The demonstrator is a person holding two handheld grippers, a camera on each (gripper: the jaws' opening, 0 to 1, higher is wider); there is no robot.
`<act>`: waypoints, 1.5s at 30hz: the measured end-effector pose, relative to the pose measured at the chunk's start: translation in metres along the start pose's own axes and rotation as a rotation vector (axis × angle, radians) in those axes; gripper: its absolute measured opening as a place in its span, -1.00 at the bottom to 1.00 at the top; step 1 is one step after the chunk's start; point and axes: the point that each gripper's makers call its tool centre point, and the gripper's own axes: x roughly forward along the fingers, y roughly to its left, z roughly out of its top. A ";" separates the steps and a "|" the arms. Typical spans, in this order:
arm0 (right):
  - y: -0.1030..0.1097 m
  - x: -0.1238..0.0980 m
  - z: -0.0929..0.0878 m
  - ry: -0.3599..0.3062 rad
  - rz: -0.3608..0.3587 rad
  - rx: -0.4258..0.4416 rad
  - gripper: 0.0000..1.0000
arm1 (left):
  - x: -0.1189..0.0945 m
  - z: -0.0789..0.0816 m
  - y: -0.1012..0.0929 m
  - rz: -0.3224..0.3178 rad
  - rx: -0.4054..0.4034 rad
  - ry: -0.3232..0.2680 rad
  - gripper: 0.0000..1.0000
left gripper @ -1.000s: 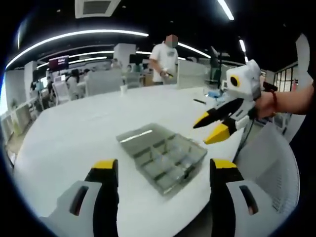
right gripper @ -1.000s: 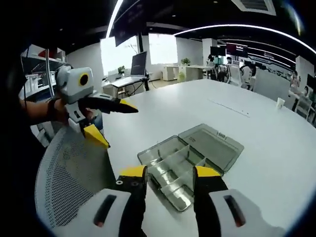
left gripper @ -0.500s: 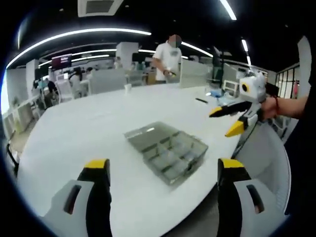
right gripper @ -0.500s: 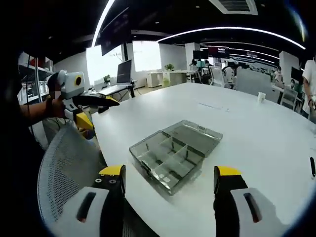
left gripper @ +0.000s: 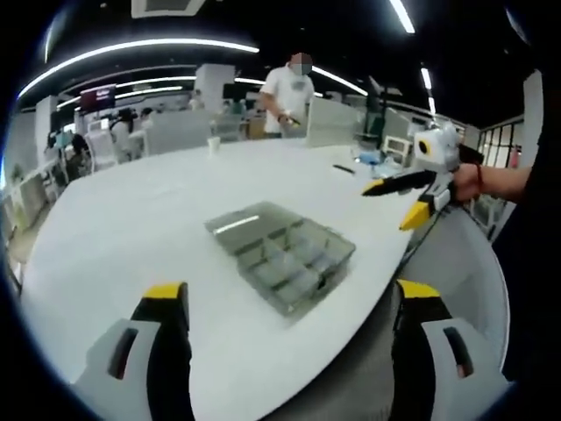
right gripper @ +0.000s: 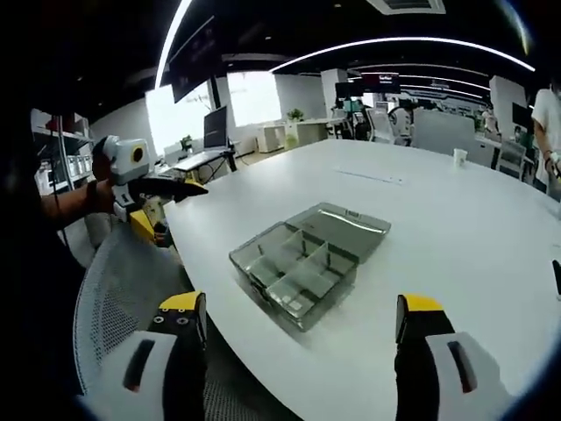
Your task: Insert the divider into the dual guide fixture by aligning both edges with the guide slots and pushing it downward to the bottom, including one-sided entry, uneven engagement, binding, and posture correction.
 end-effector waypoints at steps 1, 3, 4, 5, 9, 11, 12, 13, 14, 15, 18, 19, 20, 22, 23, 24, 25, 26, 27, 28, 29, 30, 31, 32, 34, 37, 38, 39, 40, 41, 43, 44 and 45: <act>0.001 0.001 0.000 0.002 0.001 -0.005 0.77 | 0.001 0.000 0.000 -0.003 -0.001 -0.001 0.91; -0.001 0.002 0.000 0.013 0.001 -0.017 0.78 | 0.002 0.001 0.000 0.000 0.004 0.005 0.91; -0.001 0.002 -0.001 0.014 0.001 -0.018 0.78 | 0.001 0.001 0.000 0.002 0.007 0.007 0.92; -0.003 0.003 -0.001 0.016 0.001 -0.016 0.78 | 0.001 0.000 0.001 0.004 0.007 0.009 0.92; -0.009 0.004 0.000 0.016 0.004 -0.001 0.79 | -0.001 -0.003 0.009 0.010 -0.008 0.014 0.94; -0.012 0.005 -0.001 0.030 -0.003 -0.012 0.79 | -0.003 -0.003 0.010 0.008 -0.003 0.019 0.94; -0.013 0.005 0.000 0.029 -0.005 -0.017 0.79 | -0.002 -0.004 0.009 0.004 -0.002 0.023 0.96; -0.015 0.005 0.001 0.027 -0.005 -0.016 0.80 | -0.002 -0.005 0.009 0.000 -0.001 0.027 0.97; -0.016 0.005 0.002 0.023 -0.005 -0.012 0.80 | -0.002 -0.004 0.011 -0.001 -0.001 0.026 0.97; -0.016 0.006 0.004 0.015 0.002 -0.007 0.81 | -0.002 -0.002 0.013 0.002 -0.001 0.026 0.98; -0.015 0.008 0.004 0.020 0.009 -0.008 0.81 | 0.000 0.000 0.019 0.002 -0.014 0.010 0.98; -0.015 0.008 0.004 0.025 0.009 -0.009 0.81 | 0.001 0.000 0.019 0.002 -0.013 0.009 0.98; -0.014 0.009 0.003 0.027 0.007 -0.011 0.81 | 0.002 -0.001 0.020 0.002 -0.010 0.010 0.98; -0.011 0.009 0.004 0.017 0.018 0.004 0.81 | 0.002 -0.003 0.019 -0.004 -0.010 0.018 0.97; -0.010 0.009 0.005 0.012 0.021 0.012 0.81 | 0.002 -0.003 0.019 -0.004 -0.010 0.018 0.97; -0.009 0.009 0.007 -0.002 0.022 0.021 0.81 | 0.002 -0.003 0.018 -0.003 -0.013 0.013 0.97; -0.009 0.009 0.007 -0.004 0.017 0.018 0.81 | 0.001 -0.004 0.018 -0.003 -0.019 0.012 0.97; -0.008 0.009 0.006 0.002 0.013 0.015 0.81 | 0.001 -0.004 0.018 -0.001 -0.022 0.013 0.97; -0.009 0.009 0.005 0.008 0.013 0.012 0.80 | 0.001 -0.005 0.017 0.002 -0.019 0.013 0.97; -0.008 0.009 0.003 0.009 0.014 0.011 0.80 | 0.001 -0.005 0.016 0.003 -0.016 0.012 0.97; -0.006 0.009 0.003 0.014 0.021 0.019 0.81 | 0.000 -0.005 0.015 0.000 -0.018 0.009 0.97; -0.004 0.008 0.002 0.020 0.026 0.022 0.81 | 0.000 -0.005 0.014 -0.002 -0.022 0.008 0.97; -0.003 0.006 0.002 0.018 0.021 0.012 0.81 | 0.000 -0.005 0.013 -0.006 -0.027 0.005 0.97; -0.003 0.005 0.003 0.009 0.015 0.003 0.81 | 0.000 -0.006 0.012 -0.008 -0.027 0.004 0.97; -0.003 0.003 0.007 -0.002 0.012 0.013 0.81 | -0.003 -0.005 0.009 -0.011 -0.020 0.008 0.97; -0.003 -0.001 0.008 -0.005 0.001 0.009 0.81 | -0.005 -0.006 0.010 -0.017 -0.016 0.011 0.98; -0.004 -0.002 0.009 -0.008 -0.008 0.001 0.81 | -0.006 -0.006 0.011 -0.017 -0.009 0.014 0.98; -0.004 -0.003 0.010 -0.014 -0.013 -0.006 0.81 | -0.007 -0.006 0.011 -0.017 -0.005 0.016 0.98; -0.003 -0.004 0.010 -0.017 -0.013 -0.004 0.81 | -0.009 -0.003 0.006 -0.015 -0.002 0.017 0.98; -0.004 -0.004 0.011 -0.020 -0.011 -0.001 0.80 | -0.011 -0.003 0.006 -0.012 -0.001 0.017 0.98; -0.002 -0.005 0.011 -0.020 -0.011 -0.003 0.80 | -0.011 -0.002 0.009 -0.004 -0.010 0.010 0.98; -0.002 -0.006 0.011 -0.019 -0.017 -0.011 0.80 | -0.013 -0.003 0.006 -0.002 -0.015 0.004 0.98; -0.002 -0.007 0.010 -0.017 -0.017 -0.010 0.81 | -0.013 -0.004 0.006 0.000 -0.017 0.003 0.98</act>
